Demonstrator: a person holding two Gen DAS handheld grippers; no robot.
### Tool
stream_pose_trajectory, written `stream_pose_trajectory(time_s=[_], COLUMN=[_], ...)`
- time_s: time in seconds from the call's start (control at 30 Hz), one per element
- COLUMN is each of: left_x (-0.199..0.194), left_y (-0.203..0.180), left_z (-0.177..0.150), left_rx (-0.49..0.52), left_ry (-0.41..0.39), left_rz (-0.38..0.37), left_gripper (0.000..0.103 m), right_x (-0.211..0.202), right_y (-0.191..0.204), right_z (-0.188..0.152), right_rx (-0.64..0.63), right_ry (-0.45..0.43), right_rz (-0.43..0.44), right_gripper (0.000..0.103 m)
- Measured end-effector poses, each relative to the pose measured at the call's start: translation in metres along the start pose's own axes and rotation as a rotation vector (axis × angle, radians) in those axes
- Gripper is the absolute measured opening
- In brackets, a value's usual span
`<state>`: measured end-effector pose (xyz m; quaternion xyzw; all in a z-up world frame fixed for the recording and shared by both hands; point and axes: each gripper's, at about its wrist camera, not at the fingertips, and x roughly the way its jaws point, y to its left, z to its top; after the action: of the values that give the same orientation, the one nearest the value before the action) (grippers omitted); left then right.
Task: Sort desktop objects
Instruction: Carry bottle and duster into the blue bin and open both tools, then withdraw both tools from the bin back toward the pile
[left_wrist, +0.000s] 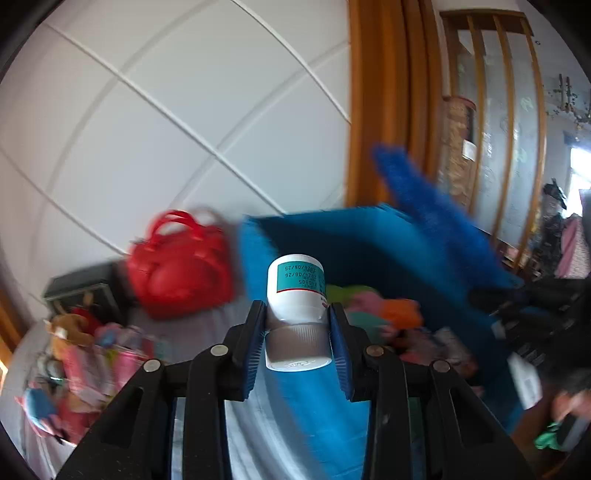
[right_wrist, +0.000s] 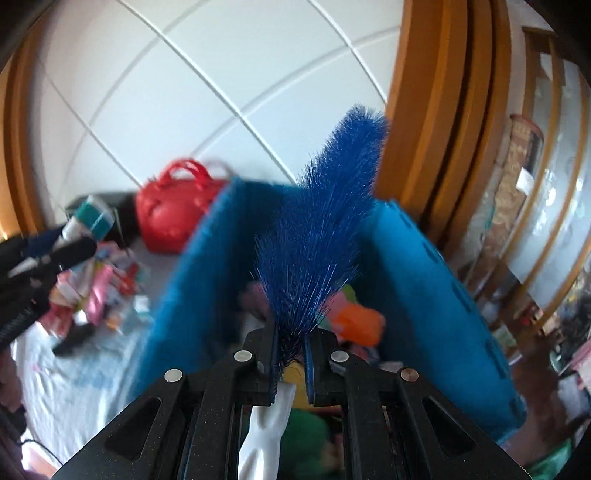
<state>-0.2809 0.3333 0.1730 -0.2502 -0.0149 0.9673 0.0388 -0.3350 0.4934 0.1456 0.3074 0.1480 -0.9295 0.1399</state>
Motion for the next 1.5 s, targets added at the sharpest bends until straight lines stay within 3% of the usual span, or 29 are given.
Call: stream_pose_trajectory(time_s=[0.13, 0.33, 0.47, 0.7, 0.8, 0.87, 0.97, 1.0, 1.07, 1.23, 1.5], left_x=[0.035, 0.076, 0.096, 0.118, 0.117, 0.115, 0.110, 0.107, 0.102, 0.086, 0.037], left_y=[-0.054, -0.101, -0.121, -0.126, -0.126, -0.125, -0.123, -0.122, -0.120, -0.117, -0.097], left_z=[0.011, 0.020, 0.018, 0.009, 0.006, 0.006, 0.005, 0.004, 0.002, 0.001, 0.000], left_rx=[0.030, 0.038, 0.051, 0.044, 0.039, 0.039, 0.035, 0.032, 0.030, 0.032, -0.010], left_ry=[0.089, 0.234, 0.279, 0.359, 0.356, 0.348, 0.340, 0.338, 0.340, 0.327, 0.204], left_rz=[-0.001, -0.004, 0.013, 0.043, 0.057, 0.063, 0.075, 0.074, 0.069, 0.050, 0.009], left_gripper=[0.033, 0.033, 0.033, 0.037, 0.049, 0.057, 0.066, 0.066, 0.067, 0.067, 0.067], right_x=[0.017, 0.037, 0.051, 0.065, 0.063, 0.060, 0.056, 0.055, 0.051, 0.035, 0.004], right_y=[-0.029, -0.060, -0.080, -0.105, -0.108, -0.106, -0.106, -0.106, -0.106, -0.101, -0.085], right_z=[-0.014, -0.029, -0.037, -0.039, -0.037, -0.037, -0.036, -0.036, -0.036, -0.036, -0.038], right_rx=[-0.060, -0.094, -0.097, -0.084, -0.084, -0.099, -0.105, -0.105, -0.107, -0.121, -0.106], right_ry=[0.046, 0.102, 0.138, 0.147, 0.142, 0.129, 0.106, 0.103, 0.094, 0.055, -0.011], right_rz=[0.009, -0.004, -0.041, -0.030, 0.015, -0.002, -0.009, -0.012, -0.026, -0.040, -0.011], right_gripper=[0.011, 0.011, 0.011, 0.014, 0.022, 0.041, 0.059, 0.065, 0.086, 0.103, 0.103])
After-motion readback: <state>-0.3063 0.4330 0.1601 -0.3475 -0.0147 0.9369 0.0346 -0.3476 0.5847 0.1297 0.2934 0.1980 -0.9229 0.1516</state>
